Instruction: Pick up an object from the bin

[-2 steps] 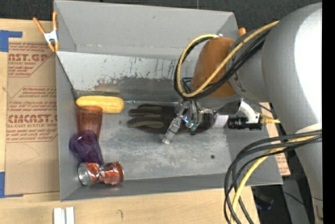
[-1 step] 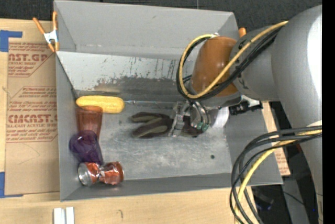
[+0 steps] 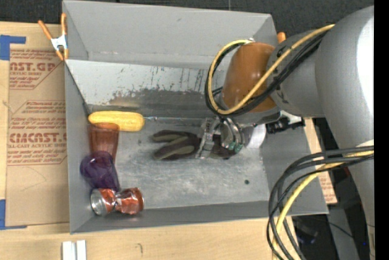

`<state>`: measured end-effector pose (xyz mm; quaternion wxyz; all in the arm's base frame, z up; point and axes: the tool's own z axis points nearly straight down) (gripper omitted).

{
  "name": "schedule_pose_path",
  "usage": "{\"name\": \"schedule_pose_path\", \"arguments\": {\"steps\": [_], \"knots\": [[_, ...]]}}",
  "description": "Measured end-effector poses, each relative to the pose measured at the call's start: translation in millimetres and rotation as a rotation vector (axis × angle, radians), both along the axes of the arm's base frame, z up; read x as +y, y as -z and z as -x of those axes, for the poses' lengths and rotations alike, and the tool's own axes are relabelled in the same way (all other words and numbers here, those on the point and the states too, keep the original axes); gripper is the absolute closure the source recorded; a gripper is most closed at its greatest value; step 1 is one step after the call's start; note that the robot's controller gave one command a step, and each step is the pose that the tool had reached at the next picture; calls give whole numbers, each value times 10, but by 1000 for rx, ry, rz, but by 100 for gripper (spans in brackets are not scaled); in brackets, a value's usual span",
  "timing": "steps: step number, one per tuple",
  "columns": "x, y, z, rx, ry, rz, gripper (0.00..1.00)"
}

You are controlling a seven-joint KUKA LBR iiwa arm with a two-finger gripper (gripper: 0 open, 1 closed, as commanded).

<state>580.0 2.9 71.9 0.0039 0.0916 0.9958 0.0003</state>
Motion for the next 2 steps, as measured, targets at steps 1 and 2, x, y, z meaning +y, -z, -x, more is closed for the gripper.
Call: {"name": "schedule_pose_path", "arguments": {"steps": [1, 2], "knots": [[1, -40, 12, 5, 0, 0, 100], [4, -179, 15, 7, 0, 0, 100]]}}
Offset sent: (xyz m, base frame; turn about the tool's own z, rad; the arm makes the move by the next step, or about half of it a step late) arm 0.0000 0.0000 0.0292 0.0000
